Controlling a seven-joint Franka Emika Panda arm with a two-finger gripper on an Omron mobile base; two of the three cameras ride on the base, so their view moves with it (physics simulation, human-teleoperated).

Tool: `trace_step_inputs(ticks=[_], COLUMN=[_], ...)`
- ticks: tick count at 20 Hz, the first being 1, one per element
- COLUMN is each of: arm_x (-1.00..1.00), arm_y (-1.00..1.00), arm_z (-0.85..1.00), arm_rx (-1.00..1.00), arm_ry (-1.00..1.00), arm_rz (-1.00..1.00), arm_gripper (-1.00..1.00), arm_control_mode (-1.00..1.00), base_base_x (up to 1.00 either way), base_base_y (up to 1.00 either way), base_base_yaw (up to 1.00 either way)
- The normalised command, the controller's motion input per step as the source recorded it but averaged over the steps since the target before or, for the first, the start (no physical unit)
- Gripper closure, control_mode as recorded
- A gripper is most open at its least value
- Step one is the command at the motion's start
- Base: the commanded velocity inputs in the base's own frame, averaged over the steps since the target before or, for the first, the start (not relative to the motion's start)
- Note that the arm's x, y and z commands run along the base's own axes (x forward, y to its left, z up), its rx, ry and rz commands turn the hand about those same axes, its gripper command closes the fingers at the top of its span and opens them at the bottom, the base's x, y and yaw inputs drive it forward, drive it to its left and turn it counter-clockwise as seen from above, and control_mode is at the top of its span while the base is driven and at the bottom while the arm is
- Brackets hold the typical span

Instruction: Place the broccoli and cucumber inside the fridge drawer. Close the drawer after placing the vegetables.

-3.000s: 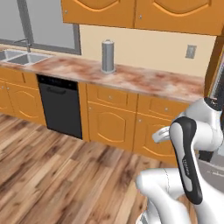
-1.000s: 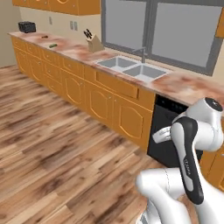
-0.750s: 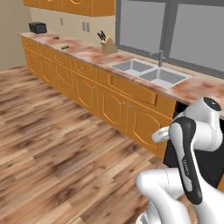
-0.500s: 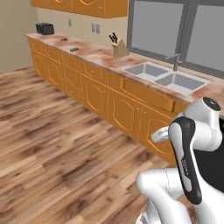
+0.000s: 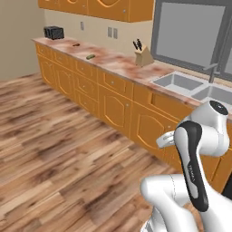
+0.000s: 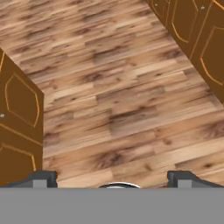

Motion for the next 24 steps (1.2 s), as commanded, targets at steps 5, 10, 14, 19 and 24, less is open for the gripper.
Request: trace_step_inputs(ticks=[5, 10, 14, 19, 24], arm_x=[0.00, 0.00, 0.00, 0.00, 0.00], arm_y=[0.00, 0.00, 0.00, 0.00, 0.00], arm_z=[0.00, 0.00, 0.00, 0.00, 0.00], arm_rx=[0.00, 0.00, 0.00, 0.00, 0.00], arm_ry=[0.00, 0.00, 0.00, 0.00, 0.00], arm_rz=[0.00, 0.00, 0.00, 0.00, 0.00], arm_gripper=[-1.00, -1.00, -1.00, -1.00, -1.00], arm_control_mode=[1.00, 1.00, 1.00, 1.00, 1.00], base_base_x=[1.00, 1.00, 1.00, 1.00, 1.00], base_base_y=[0.90, 0.87, 0.86, 0.95, 0.98], base_base_yaw=[-0.15, -0.17, -0.21, -0.25, -0.29])
